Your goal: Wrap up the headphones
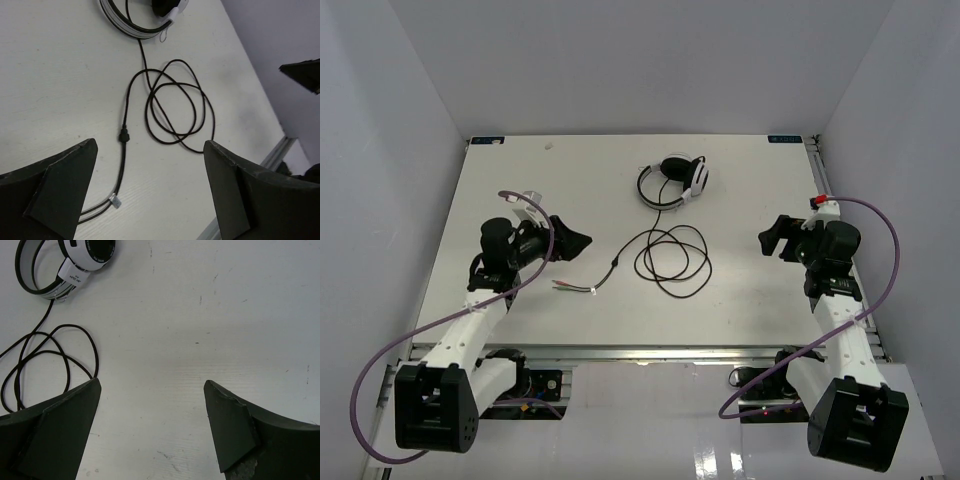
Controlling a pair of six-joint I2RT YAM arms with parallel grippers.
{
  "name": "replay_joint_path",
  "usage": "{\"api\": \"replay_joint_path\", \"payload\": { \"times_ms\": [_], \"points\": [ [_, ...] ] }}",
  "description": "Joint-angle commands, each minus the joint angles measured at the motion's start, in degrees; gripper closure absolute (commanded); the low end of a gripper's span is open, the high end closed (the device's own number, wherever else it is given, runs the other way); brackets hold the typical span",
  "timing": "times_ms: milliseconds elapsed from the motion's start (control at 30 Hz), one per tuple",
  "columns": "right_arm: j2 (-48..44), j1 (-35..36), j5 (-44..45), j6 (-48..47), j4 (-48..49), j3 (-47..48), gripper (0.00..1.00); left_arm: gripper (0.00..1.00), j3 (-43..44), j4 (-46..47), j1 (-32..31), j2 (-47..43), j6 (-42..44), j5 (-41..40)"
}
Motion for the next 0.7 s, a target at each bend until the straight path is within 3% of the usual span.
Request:
{"api": "replay_joint_path", "payload": {
  "times_ms": [0, 100, 300, 400, 667],
  "points": [
    [0.29, -0.28, -11.60, -8.71, 1.21, 1.57, 0.10, 0.02, 3.53, 2.30, -2.78, 4.64, -13.19, 0.13],
    [0.43, 0.18, -24.55, -23.82, -4.21, 0.95, 0.10, 0.02, 10.65, -4.76, -9.68, 9.69, -15.22, -9.96],
    [4.36, 1.96, -30.46, -39.29, -17.17, 5.58, 0.10, 0.07, 35.28, -31.25, -20.42, 29.51, -18.07, -30.72],
    [5.02, 1.98, -31.15, -39.20, -18.45, 6.15, 0.10, 0.15, 44.24, -37.80, -22.29, 38.22, -21.05, -35.55],
    [3.67, 2.24, -29.65, -38.54, -17.74, 5.93, 0.10, 0.18, 69.33, -47.20, -26.74, 59.77, -28.86, -44.32]
  ]
}}
